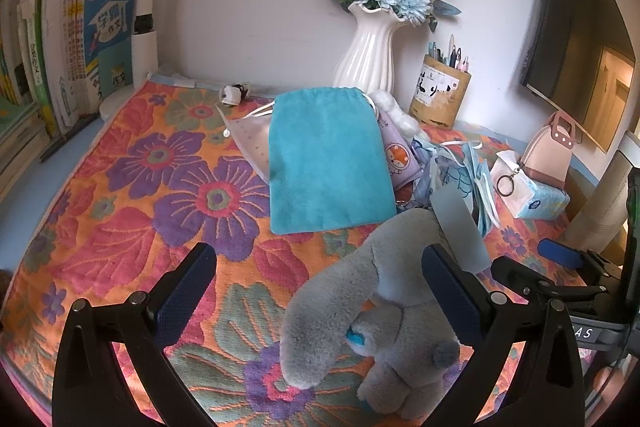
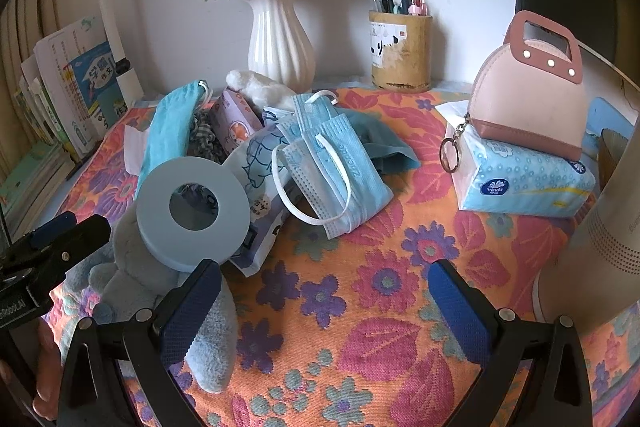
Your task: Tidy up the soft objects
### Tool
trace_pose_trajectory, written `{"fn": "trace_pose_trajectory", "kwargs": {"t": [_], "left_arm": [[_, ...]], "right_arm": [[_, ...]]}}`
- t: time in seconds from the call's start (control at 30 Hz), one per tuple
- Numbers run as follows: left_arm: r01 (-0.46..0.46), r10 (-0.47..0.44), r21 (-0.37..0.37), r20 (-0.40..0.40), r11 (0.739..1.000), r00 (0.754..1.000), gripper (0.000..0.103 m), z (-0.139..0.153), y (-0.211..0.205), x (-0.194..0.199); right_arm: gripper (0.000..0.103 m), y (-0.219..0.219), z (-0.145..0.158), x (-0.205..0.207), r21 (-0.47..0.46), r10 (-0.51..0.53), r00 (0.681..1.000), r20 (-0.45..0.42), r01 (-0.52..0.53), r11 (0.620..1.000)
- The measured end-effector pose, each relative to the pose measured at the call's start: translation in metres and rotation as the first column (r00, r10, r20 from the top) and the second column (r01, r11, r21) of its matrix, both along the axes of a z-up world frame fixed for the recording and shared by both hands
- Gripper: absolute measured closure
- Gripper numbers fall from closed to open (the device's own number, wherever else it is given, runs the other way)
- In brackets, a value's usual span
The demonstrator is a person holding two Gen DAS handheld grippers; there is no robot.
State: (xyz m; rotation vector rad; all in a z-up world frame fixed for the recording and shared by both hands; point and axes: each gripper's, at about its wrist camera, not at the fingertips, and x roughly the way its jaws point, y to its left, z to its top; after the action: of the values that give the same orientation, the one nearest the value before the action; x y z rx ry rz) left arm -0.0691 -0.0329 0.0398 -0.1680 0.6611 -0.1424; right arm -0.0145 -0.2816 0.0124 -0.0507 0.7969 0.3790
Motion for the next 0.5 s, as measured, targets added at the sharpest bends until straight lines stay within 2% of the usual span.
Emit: {"fn": "trace_pose_trajectory", "kwargs": {"t": [0.5], "left_arm": [[0.008, -0.008, 0.002, 0.0, 1.0, 1.0, 0.001, -0.0004, 0.0013, -0.0019]], "right_arm": [[0.0, 0.0003, -0.0008, 0.001, -0.004, -0.001, 1.0, -0.005, 0.001, 1.0]]}}
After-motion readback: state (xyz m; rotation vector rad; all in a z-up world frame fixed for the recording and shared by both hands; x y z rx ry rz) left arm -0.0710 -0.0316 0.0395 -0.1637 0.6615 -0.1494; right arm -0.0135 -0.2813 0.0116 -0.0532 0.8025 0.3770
